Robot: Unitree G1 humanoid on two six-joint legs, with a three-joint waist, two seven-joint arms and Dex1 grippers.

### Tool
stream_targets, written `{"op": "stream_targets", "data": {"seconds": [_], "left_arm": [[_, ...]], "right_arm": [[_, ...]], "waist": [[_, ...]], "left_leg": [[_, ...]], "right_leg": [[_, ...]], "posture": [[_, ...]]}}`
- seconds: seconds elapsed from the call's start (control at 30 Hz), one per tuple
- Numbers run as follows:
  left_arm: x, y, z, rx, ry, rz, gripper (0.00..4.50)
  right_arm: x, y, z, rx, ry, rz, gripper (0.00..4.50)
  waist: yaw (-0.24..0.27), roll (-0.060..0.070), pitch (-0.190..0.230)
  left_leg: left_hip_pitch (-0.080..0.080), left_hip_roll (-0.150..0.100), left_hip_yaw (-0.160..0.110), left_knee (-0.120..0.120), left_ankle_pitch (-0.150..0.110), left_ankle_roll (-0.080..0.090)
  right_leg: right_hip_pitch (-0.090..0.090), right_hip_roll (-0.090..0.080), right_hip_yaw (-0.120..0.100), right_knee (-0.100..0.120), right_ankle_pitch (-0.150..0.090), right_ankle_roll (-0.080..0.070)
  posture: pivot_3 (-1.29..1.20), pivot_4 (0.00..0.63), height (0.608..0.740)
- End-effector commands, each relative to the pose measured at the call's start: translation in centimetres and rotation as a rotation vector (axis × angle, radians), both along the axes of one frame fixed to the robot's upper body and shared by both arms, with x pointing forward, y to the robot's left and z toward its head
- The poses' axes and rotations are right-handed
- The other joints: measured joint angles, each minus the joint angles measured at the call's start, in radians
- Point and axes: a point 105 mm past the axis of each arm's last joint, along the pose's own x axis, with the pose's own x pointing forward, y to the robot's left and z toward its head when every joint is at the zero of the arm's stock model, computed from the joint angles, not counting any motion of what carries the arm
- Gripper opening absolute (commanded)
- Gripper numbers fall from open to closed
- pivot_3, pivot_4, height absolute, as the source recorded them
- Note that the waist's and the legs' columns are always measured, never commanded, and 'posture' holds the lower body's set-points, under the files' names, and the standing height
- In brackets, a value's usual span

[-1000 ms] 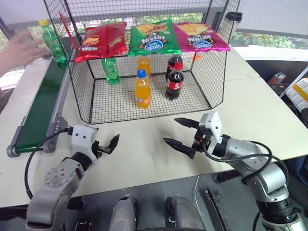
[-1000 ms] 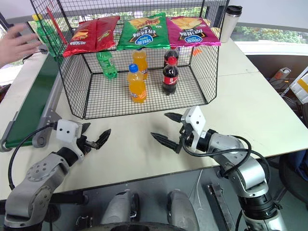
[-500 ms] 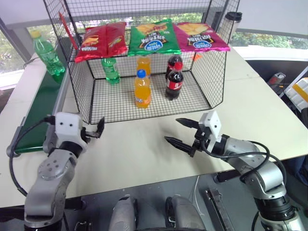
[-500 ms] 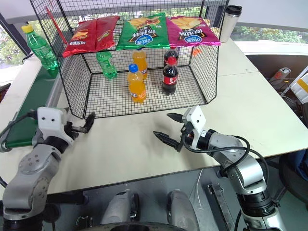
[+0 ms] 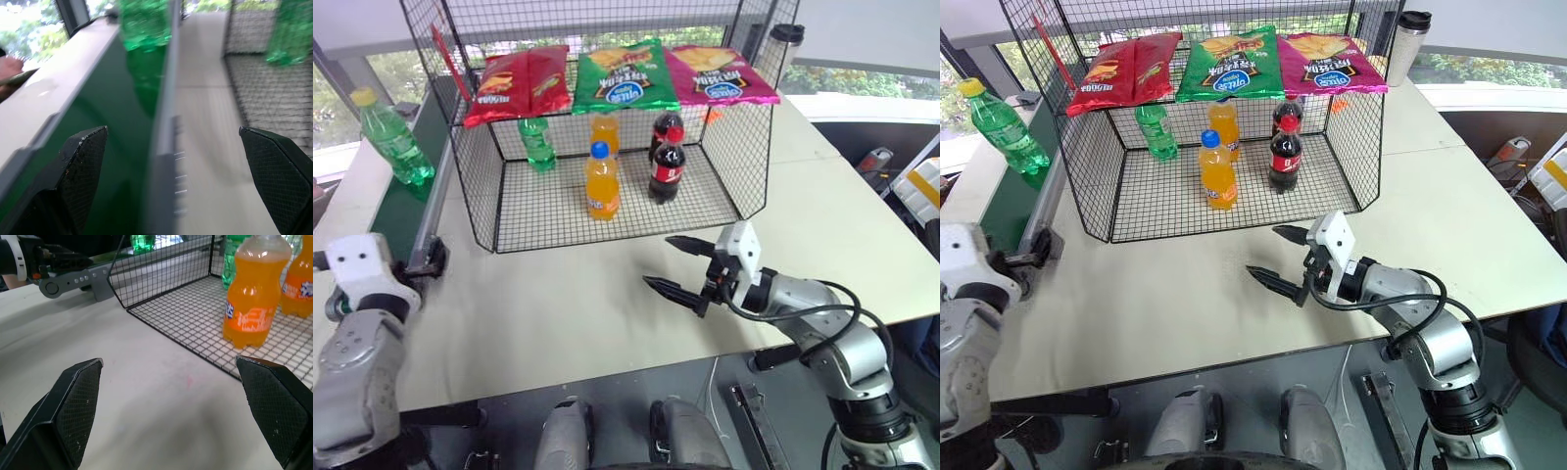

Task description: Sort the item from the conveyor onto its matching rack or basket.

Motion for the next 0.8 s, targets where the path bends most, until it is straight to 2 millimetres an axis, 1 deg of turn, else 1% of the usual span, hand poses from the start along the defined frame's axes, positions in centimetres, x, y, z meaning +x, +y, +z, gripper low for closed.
{"op": "stream_targets", "data": {"seconds": [0.03,0.1,0.17,0.33,0.57,0.8], "left_arm": [[-0.4,0.5,0.6,0.022,-0.004,-0.036,4.47],[-0.4,0.7,0.7,0.027,-0.003,-0.042,4.47],[-0.2,1.0,1.0,0.031,-0.007,-0.043,4.47],[0.2,2.1,1.5,0.049,-0.013,-0.034,4.47],[0.7,3.0,2.7,0.076,-0.050,0.010,4.47],[0.9,3.2,3.3,0.092,-0.077,0.032,4.47]], "right_arm": [[-0.6,0.8,2.1,0.017,-0.073,0.045,4.50],[-0.8,1.0,2.3,0.012,-0.079,0.062,4.50],[-1.5,1.2,2.5,-0.002,-0.079,0.105,4.50],[-2.7,1.5,2.3,-0.038,-0.072,0.177,4.50],[-2.7,1.6,2.2,-0.048,-0.071,0.168,4.50],[-2.4,1.2,1.9,-0.051,-0.063,0.151,4.50]], "waist": [[-0.001,0.000,0.000],[0.000,0.000,0.000],[0.000,0.000,0.000],[-0.001,0.000,0.000],[-0.001,0.000,0.000],[0.001,0.000,0.000]], "left_leg": [[0.000,0.000,0.000,0.000,0.000,0.000],[0.000,0.000,0.000,0.000,0.000,0.000],[0.000,0.000,0.000,0.000,0.000,0.000],[0.000,0.000,0.000,0.000,0.000,0.000],[0.000,0.000,0.000,0.000,0.000,0.000],[0.000,0.001,0.000,0.000,0.000,0.000]], "right_leg": [[0.000,0.000,0.000,0.000,0.000,0.000],[0.000,0.000,0.000,0.000,0.000,0.000],[0.000,0.000,0.000,0.000,0.000,0.000],[0.000,0.000,0.000,0.000,0.000,-0.001],[0.000,-0.001,0.000,0.000,0.000,-0.001],[0.000,-0.001,0.000,0.000,0.000,-0.001]], "posture": [[0.00,0.150,0.740],[0.00,0.150,0.740],[0.00,0.150,0.740],[0.00,0.150,0.740],[0.00,0.150,0.740],[0.00,0.150,0.740]]}}
